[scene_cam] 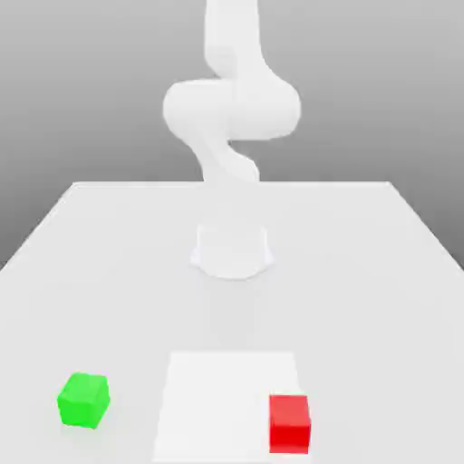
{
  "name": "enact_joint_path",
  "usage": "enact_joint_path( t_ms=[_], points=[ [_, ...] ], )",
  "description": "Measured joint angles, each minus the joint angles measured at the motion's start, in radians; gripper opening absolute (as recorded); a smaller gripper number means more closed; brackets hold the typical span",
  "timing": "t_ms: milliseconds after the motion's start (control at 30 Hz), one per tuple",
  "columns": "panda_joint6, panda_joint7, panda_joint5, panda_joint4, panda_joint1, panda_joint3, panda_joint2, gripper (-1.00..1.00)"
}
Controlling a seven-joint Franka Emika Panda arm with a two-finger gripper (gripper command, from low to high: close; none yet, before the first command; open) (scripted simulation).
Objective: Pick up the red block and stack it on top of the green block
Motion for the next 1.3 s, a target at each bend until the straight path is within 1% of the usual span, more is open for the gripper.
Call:
enact_joint_path(
  t_ms=[600,800,967,1000,1200,1300],
  points=[
    [0.262,0.143,-0.039,-0.135,0.013,0.089,0.659,0.0],
    [0.351,0.188,-0.05,-0.178,0.037,0.095,0.876,0.0],
    [0.49,0.219,-0.085,-0.16,0.065,0.063,1.057,0.0],
    [0.508,0.223,-0.089,-0.157,0.069,0.058,1.079,-1.0],
    [0.518,0.226,-0.093,-0.155,0.071,0.056,1.09,-1.0],
    [0.461,0.214,-0.077,-0.166,0.06,0.071,1.023,-1.0]
  ],
)
